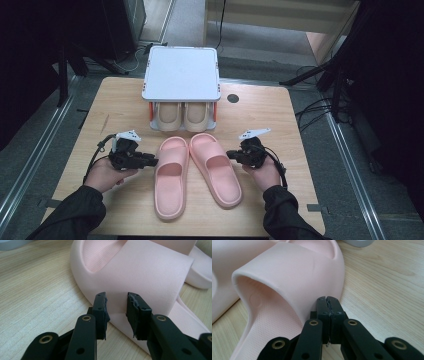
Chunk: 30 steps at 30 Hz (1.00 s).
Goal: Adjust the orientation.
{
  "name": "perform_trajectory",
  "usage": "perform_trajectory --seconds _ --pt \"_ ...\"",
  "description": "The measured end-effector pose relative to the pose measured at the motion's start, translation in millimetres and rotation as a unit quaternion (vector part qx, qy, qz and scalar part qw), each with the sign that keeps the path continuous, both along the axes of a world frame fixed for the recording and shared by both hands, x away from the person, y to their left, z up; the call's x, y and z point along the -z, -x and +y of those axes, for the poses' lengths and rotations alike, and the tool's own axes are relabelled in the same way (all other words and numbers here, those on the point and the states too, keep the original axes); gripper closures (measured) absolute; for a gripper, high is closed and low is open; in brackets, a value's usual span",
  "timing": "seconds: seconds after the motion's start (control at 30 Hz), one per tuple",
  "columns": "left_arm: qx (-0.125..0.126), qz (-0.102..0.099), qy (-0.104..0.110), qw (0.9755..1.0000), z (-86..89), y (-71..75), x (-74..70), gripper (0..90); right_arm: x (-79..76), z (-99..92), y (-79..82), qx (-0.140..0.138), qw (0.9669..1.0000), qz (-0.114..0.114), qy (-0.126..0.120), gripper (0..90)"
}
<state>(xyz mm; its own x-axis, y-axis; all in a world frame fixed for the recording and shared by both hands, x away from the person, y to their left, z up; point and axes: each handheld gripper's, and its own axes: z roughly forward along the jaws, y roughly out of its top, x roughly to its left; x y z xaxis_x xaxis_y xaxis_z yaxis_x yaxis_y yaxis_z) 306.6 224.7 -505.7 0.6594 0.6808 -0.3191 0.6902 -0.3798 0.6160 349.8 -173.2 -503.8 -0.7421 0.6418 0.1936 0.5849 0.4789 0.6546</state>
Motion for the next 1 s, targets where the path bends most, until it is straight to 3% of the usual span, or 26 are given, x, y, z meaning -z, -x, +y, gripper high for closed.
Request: perform_trajectory --seconds 0.2,0.6,0.93,1.0 --pt "0.004 0.001 0.000 1.0000 -1.0 0.6 0.0 68.8 0.4 6.9 5.0 -0.008 1.0000 0.003 -0.002 89.6" --pt "0.013 -0.001 -0.001 0.9999 -4.1 2.2 -0.9 68.5 4.6 13.1 7.2 -0.007 0.9993 0.015 -0.033 89.0" --pt "0.004 -0.002 0.000 1.0000 -5.2 2.3 -3.9 66.7 8.0 11.9 3.1 -0.001 0.9989 0.020 -0.042 88.0" --pt "-0.004 -0.013 0.009 0.9999 -4.0 3.2 -9.1 63.7 7.5 11.3 2.2 -0.004 0.9988 0.019 -0.046 86.0"
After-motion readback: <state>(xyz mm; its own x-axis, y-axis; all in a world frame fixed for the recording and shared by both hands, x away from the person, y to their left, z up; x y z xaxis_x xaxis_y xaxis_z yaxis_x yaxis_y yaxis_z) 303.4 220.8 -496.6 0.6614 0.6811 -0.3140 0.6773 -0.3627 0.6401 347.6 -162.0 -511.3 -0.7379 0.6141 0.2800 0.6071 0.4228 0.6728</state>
